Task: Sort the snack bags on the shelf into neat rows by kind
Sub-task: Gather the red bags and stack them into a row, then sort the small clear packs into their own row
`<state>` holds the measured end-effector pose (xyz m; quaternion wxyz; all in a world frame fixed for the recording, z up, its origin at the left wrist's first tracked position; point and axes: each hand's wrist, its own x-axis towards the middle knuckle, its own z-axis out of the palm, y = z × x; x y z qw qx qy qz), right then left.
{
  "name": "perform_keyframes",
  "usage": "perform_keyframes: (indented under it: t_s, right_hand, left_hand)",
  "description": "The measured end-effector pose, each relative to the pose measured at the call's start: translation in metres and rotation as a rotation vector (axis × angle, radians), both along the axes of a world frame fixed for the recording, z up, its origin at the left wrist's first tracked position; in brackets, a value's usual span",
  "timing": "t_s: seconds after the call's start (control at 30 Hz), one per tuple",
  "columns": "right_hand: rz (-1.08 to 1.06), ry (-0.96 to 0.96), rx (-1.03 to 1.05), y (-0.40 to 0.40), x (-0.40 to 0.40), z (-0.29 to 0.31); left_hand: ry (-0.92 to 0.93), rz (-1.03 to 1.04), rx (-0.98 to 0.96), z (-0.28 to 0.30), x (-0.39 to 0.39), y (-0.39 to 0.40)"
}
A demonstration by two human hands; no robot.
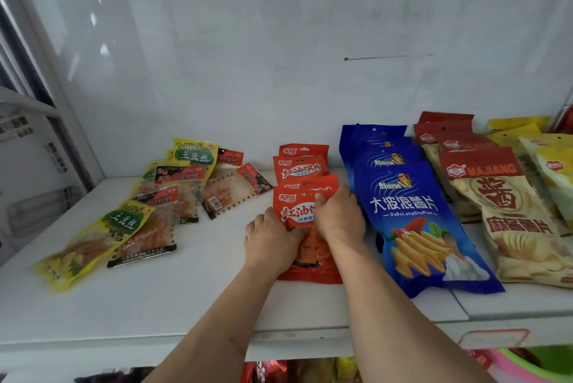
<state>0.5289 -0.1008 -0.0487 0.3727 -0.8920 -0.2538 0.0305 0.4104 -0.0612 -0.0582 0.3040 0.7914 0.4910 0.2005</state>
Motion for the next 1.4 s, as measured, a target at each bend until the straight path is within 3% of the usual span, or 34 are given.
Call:
perform_keyframes:
  t_s: [0.33,0.5,0.63,0.73,0.93,1.17,1.4]
  right_hand:
    - [0.103,-0.195,-0.103,0.006,-0.013,0.017]
    - [0.164,-0.298,-0.095,0.021,-0.03,0.026]
    - [0.247,-0.316,-0.021,0.045,-0.055,0.034]
    - [0.306,-0.303,-0.002,0.07,-0.075,0.039]
    - [0.3,-0.027,-0.072,0.124,-0.104,0.024]
    - [0.174,0.011,-0.257,0.172,-0.125,0.0]
    - [0.208,-0.073,-0.234,0.192,-0.121,-0.01]
  left_hand:
    - [-0.238,0.06,-0.165,0.01,-0.013,0.008]
    - [-0.305,0.08,-0.133,0.02,-0.035,0.029]
    - [-0.194,0.076,0.036,0.025,-0.06,0.058]
    - [-0.004,0.071,0.249,0.031,-0.082,0.087]
    - [0.286,0.059,0.473,0.037,-0.123,0.157]
    - [0.446,-0.093,0.427,0.029,-0.137,0.22]
    - [0.493,-0.189,0.27,0.02,-0.141,0.249]
